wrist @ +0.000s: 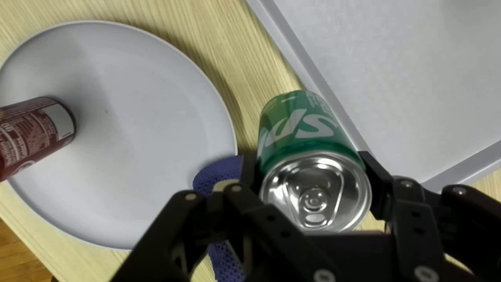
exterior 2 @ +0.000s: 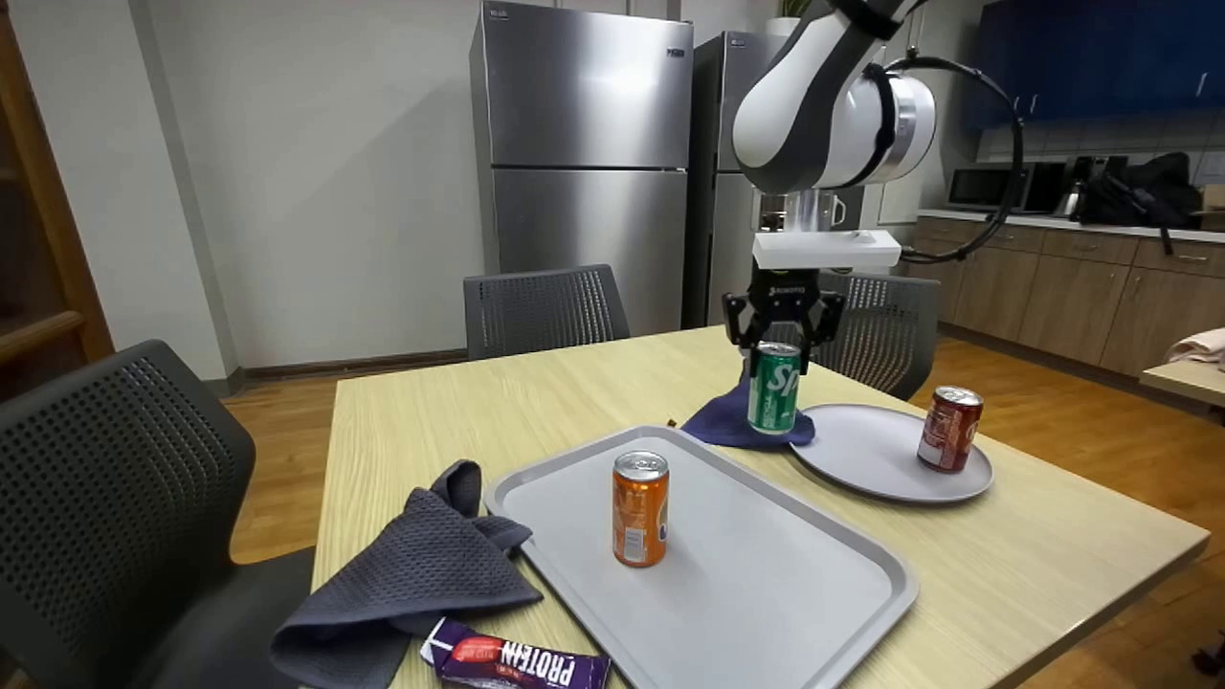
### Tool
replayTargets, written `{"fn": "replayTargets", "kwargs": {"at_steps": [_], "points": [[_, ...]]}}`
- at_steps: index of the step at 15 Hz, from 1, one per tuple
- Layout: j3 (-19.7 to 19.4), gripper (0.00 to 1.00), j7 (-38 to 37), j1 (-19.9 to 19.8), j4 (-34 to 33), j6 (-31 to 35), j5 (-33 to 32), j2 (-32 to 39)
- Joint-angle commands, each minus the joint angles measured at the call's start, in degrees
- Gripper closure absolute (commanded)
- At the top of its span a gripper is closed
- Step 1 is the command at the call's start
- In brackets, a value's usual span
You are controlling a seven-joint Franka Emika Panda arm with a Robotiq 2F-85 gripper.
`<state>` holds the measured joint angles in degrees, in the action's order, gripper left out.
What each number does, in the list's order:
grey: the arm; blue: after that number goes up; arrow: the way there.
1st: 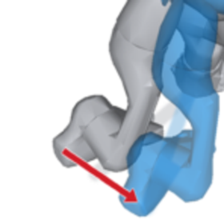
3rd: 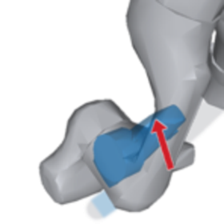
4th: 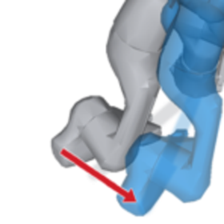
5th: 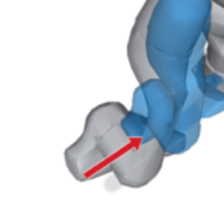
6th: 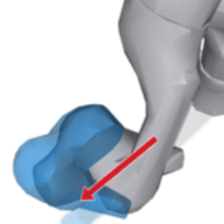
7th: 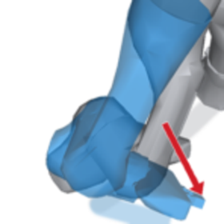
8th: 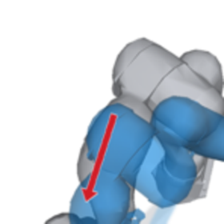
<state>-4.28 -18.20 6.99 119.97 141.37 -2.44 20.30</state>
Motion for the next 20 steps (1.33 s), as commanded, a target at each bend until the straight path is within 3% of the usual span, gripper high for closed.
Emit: {"fn": "replayTargets", "kwargs": {"at_steps": [1,14,20], "points": [[0.61,0.61,-4.88,2.47,3.24,-0.21,-2.79,-3.65],[1.83,0.61,-16.41,6.69,0.14,-2.07,-2.04,2.11],[2.65,0.61,-17.12,6.55,-1.49,-2.23,-0.4,5.12]]}}
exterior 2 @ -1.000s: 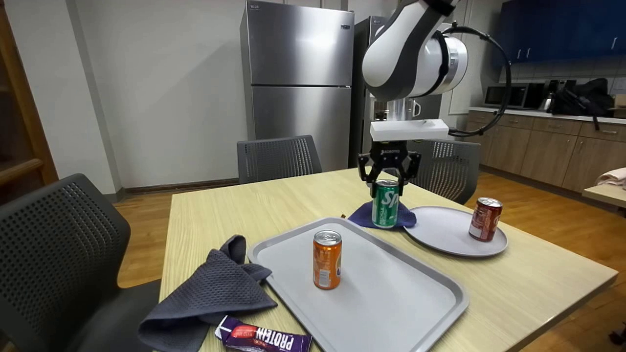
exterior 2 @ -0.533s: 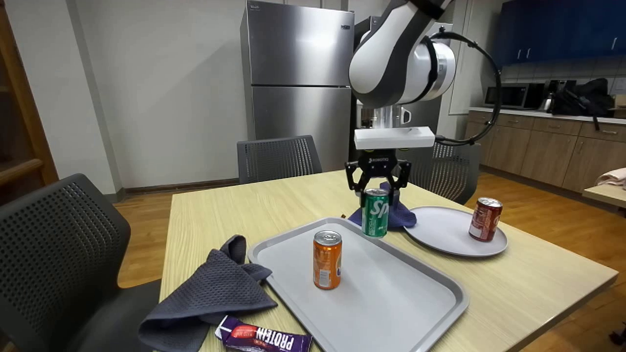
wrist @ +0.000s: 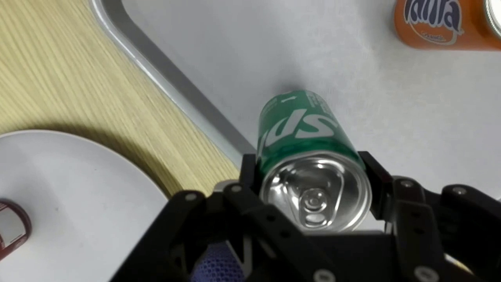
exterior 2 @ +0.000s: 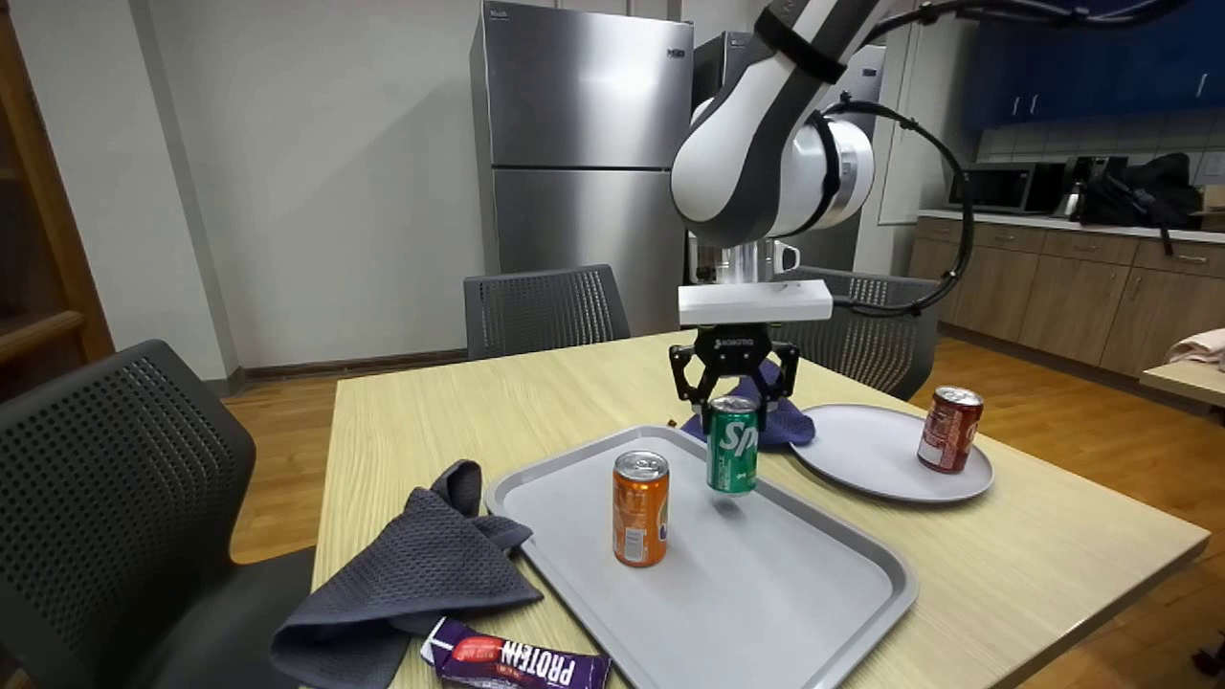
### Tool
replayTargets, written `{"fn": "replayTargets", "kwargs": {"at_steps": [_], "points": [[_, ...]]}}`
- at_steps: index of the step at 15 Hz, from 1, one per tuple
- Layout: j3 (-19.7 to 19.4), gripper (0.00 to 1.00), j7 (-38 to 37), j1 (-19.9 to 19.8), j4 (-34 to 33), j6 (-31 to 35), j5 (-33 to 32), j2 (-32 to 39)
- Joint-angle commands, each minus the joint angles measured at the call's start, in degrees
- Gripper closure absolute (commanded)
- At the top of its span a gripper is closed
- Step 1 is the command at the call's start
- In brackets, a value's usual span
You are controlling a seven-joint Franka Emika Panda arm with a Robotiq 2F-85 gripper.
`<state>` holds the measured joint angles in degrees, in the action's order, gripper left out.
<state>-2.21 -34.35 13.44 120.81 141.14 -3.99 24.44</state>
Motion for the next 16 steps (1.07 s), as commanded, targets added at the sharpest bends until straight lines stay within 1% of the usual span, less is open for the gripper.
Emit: {"fn": "replayTargets", "kwargs": {"at_steps": [1,9,16], "points": [[0.6,0.61,-0.94,0.13,-2.56,-2.04,1.39,1.3],[1.16,0.61,0.56,-0.96,-3.4,-0.62,6.27,2.65],[0.65,0.61,0.08,-0.35,-3.02,1.34,5.73,2.99]]}}
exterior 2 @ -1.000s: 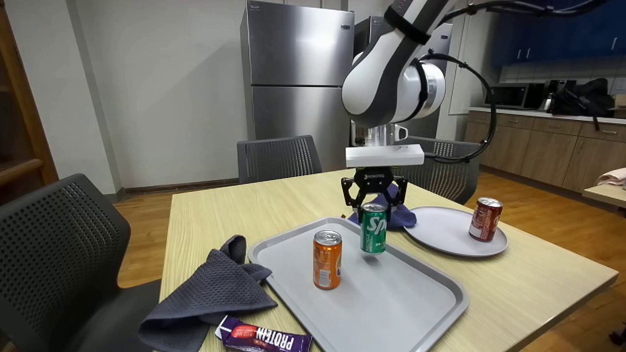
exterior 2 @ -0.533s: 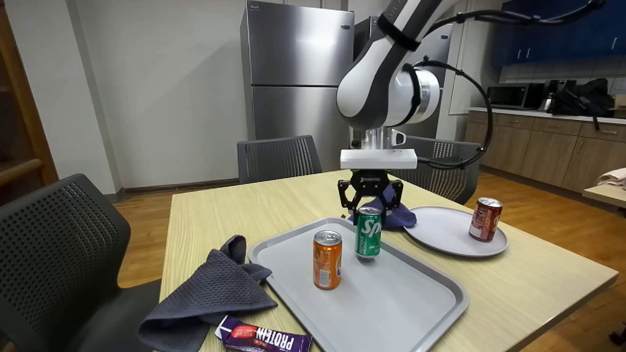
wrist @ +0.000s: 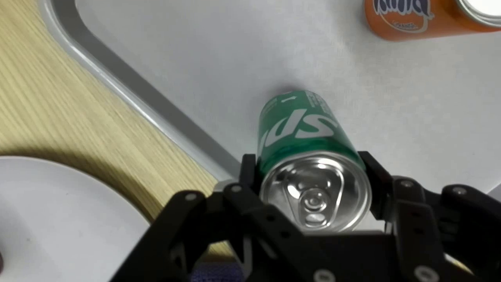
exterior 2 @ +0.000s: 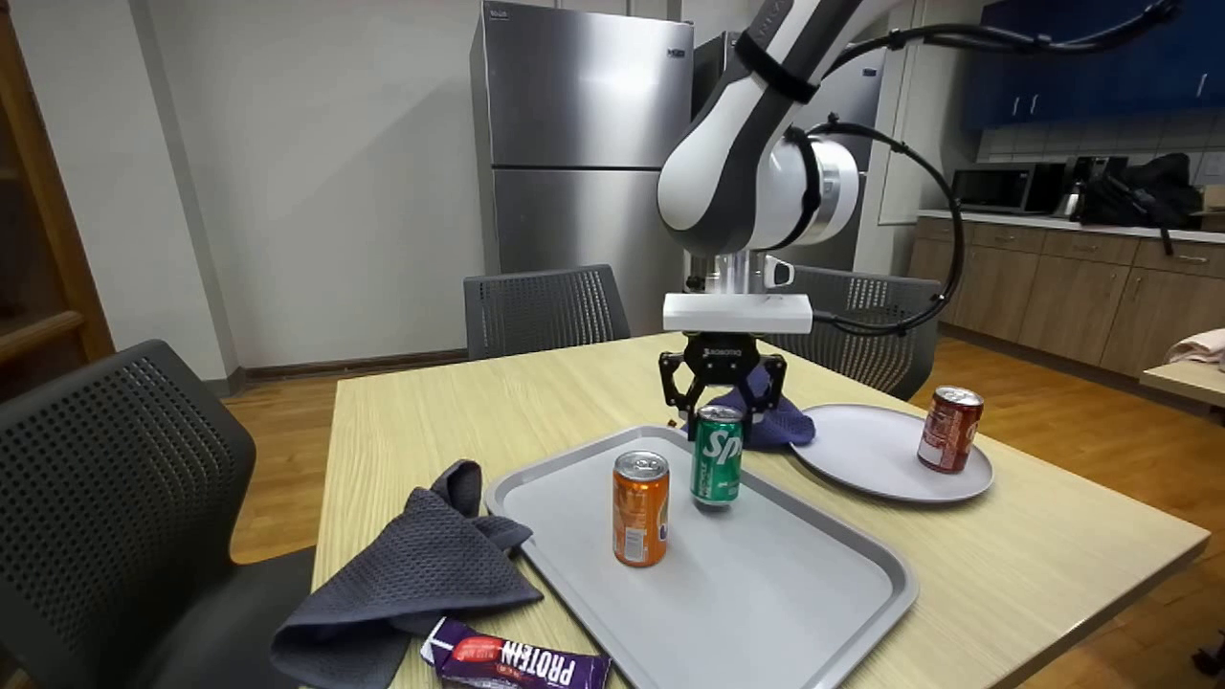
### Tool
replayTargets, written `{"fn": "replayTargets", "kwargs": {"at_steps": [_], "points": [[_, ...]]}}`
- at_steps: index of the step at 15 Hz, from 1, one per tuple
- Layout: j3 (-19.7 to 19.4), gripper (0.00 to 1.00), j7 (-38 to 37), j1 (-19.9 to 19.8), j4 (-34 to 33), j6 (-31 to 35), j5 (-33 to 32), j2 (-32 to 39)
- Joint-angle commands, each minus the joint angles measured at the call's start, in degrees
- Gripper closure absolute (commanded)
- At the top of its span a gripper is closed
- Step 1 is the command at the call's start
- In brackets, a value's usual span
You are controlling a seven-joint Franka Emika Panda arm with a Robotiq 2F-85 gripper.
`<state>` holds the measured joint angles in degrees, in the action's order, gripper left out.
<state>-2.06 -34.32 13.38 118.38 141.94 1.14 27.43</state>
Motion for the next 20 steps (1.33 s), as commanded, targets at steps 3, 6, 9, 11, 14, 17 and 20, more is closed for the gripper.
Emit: {"fn": "replayTargets", "kwargs": {"at_steps": [3,6,9,11,14,17,20], "points": [[0.44,0.61,-0.03,-0.21,-0.45,1.27,0.56,0.26],[0.22,0.61,-0.46,-0.03,-0.47,1.93,0.53,0.67],[0.15,0.11,-0.29,-0.08,-0.32,2.35,0.64,0.89],[0.48,0.03,1.19,-0.39,0.28,2.05,0.48,-0.16],[0.9,0.0,3.84,-0.91,1.3,1.76,0.41,-2.14],[0.81,0.0,6.35,-1.37,1.41,0.5,0.31,-4.17],[1.03,0.0,9.99,-2.74,1.47,-1.44,0.62,-6.49]]}}
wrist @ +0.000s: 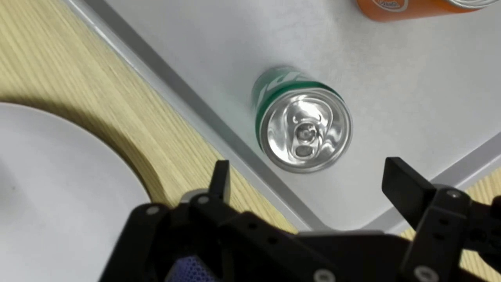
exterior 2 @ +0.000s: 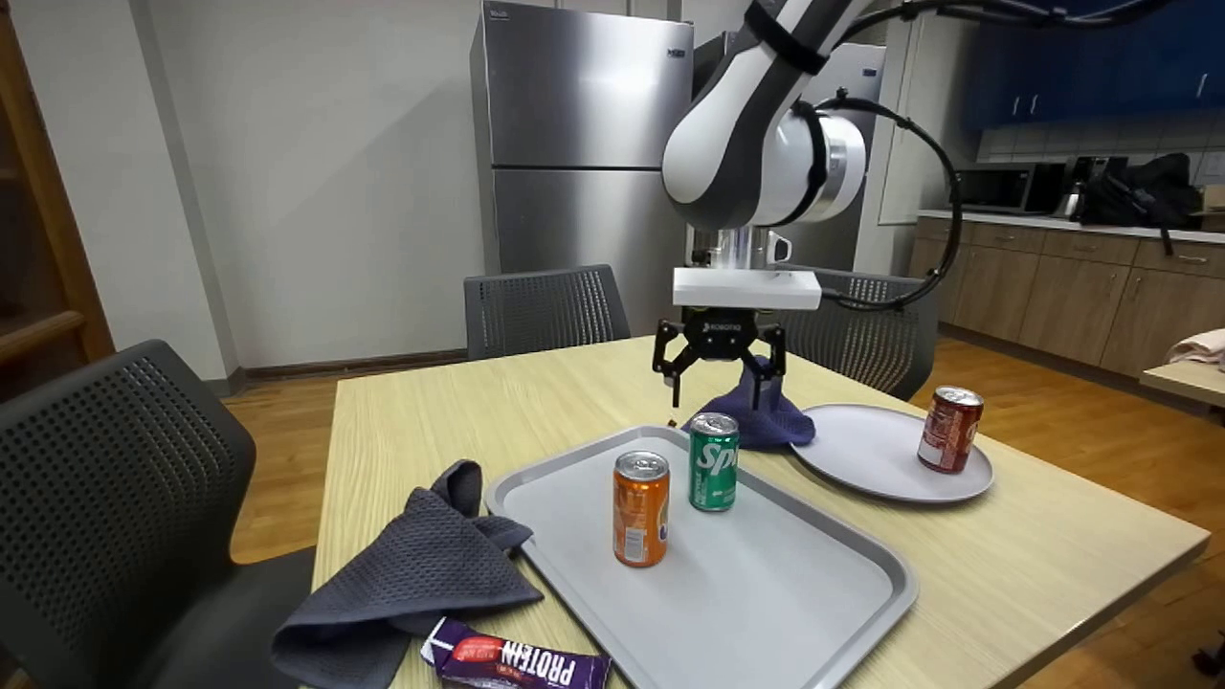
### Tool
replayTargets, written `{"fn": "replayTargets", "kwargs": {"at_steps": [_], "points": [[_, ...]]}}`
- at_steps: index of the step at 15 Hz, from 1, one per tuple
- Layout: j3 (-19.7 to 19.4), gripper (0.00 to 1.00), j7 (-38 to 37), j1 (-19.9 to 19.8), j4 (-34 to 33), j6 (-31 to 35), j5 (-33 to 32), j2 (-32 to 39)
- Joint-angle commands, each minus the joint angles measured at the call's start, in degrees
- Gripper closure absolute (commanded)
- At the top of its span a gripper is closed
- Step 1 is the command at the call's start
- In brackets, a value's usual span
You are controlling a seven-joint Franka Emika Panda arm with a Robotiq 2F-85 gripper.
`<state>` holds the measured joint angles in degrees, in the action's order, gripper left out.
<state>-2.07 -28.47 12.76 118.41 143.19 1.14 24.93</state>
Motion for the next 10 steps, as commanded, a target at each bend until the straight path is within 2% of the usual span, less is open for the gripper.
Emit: {"fn": "replayTargets", "kwargs": {"at_steps": [1,10], "points": [[1.09,0.0,5.2,-2.61,1.43,-3.13,0.68,-4.66],[0.15,0.0,8.94,-8.21,2.13,-3.34,2.41,-9.43]]}}
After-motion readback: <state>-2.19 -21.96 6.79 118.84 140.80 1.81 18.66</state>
